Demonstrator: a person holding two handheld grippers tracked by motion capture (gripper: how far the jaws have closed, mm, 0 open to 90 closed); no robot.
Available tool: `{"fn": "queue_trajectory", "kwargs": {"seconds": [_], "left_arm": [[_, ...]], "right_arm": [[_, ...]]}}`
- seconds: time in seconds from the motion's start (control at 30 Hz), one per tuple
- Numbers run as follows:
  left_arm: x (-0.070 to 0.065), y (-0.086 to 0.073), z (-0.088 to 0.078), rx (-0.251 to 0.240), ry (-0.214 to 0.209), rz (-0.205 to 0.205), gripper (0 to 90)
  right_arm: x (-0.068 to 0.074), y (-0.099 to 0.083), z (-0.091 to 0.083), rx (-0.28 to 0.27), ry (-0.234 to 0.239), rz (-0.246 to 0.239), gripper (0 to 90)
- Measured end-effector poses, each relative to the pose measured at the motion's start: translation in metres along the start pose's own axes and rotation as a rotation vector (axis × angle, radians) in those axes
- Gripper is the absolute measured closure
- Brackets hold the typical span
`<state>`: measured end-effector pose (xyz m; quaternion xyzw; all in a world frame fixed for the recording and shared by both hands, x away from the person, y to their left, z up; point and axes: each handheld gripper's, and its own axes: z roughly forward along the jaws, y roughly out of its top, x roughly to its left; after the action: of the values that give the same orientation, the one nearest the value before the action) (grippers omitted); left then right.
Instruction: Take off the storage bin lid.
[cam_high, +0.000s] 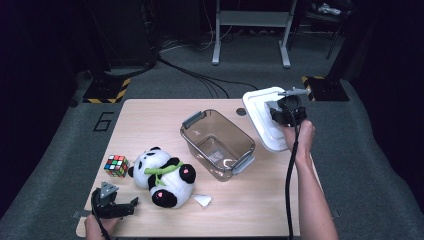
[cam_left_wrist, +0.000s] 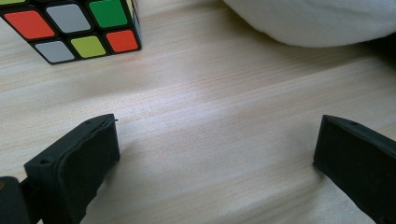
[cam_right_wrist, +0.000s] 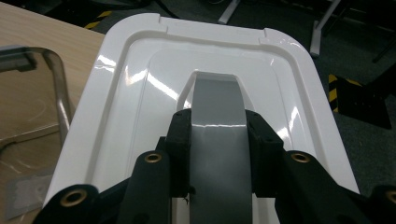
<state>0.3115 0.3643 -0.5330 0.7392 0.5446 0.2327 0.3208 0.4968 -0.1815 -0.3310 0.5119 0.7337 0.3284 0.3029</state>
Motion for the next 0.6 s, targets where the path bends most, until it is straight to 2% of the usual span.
{"fn": "queue_trajectory", "kwargs": {"seconds": [0.3, 0.6], "left_arm": [[0.0, 0.0, 0.0, 0.005, -0.001, 0.0, 0.2], [0.0, 0.0, 0.0, 0.002, 0.0, -0.001, 0.2]], "right_arm": [[-0.022, -0.026, 0.02, 0.033, -0.062, 0.072, 66.0], [-0.034, -0.051, 0.042, 0.068, -0.111, 0.137, 66.1]]}}
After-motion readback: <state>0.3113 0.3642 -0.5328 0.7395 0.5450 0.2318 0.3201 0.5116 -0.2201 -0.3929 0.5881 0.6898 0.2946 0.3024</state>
